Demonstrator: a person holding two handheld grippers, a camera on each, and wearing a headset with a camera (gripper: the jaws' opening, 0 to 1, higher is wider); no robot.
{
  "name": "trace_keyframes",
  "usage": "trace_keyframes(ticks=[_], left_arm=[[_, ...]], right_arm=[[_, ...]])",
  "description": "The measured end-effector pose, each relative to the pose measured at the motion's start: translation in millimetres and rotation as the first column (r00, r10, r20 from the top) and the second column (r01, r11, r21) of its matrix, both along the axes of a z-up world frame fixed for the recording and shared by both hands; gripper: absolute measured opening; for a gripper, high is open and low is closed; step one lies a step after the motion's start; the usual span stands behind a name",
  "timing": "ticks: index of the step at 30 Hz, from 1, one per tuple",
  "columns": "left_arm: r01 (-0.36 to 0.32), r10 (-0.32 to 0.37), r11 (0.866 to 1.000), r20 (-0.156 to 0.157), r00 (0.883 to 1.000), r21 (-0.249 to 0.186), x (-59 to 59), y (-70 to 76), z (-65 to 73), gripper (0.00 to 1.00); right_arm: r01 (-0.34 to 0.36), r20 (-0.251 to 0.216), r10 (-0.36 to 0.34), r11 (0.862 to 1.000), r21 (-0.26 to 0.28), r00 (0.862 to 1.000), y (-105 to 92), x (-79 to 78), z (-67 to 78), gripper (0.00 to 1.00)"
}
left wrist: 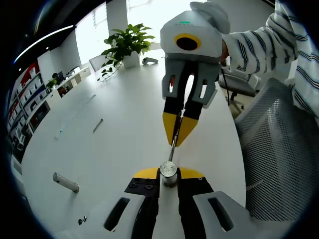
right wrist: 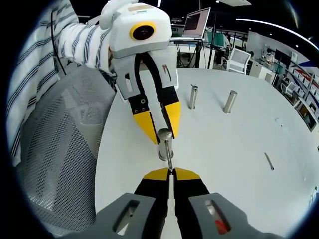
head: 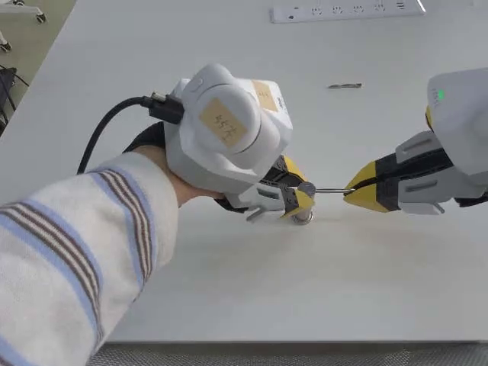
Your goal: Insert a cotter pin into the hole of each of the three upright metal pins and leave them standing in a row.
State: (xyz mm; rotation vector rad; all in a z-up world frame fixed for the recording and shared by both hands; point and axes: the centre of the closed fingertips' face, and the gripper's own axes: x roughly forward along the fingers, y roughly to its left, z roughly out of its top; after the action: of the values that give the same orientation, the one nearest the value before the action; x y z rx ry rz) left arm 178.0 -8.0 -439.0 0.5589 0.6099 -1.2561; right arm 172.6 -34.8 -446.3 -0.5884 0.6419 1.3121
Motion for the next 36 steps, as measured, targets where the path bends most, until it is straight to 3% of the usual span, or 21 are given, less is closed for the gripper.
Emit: trace_keyframes(ticks=[13, 20, 24, 30, 36], left_arm=[[0.006, -0.006, 1.0, 0.002, 1.0, 0.003, 0.5, -0.8, -1.0, 0.1], [0.008, -0.008, 1.0, 0.009, 1.0, 0.005, 0.3, -1.2, -0.9, 0.1], [0.008, -0.008, 1.0, 0.007, 1.0, 0.006, 0.3, -1.2, -1.0, 0.1], [0.009, -0.009, 1.0, 0.009, 1.0, 0.006, 0.3, -1.3, -1.1, 0.1], [0.009, -0.01, 1.0, 0.012, 1.0, 0.008, 0.3, -1.5, -1.1, 0.1]], right_arm=[[-0.039, 0.016, 0.039, 0.999, 0.004, 0.999, 16.7, -0.3, -2.6, 0.0], [-0.073, 0.059, 0.072, 0.997, 0.014, 0.996, 23.8, 1.2, -4.5, 0.0], [-0.054, 0.069, 0.053, 0.998, 0.017, 0.996, 23.6, 3.6, -4.5, 0.19], [-0.042, 0.072, 0.041, 0.999, 0.011, 0.997, 11.9, 5.7, -2.3, 0.14], [-0.018, 0.048, 0.016, 0.999, 0.047, 0.999, 9.3, 2.3, 6.2, 0.09]])
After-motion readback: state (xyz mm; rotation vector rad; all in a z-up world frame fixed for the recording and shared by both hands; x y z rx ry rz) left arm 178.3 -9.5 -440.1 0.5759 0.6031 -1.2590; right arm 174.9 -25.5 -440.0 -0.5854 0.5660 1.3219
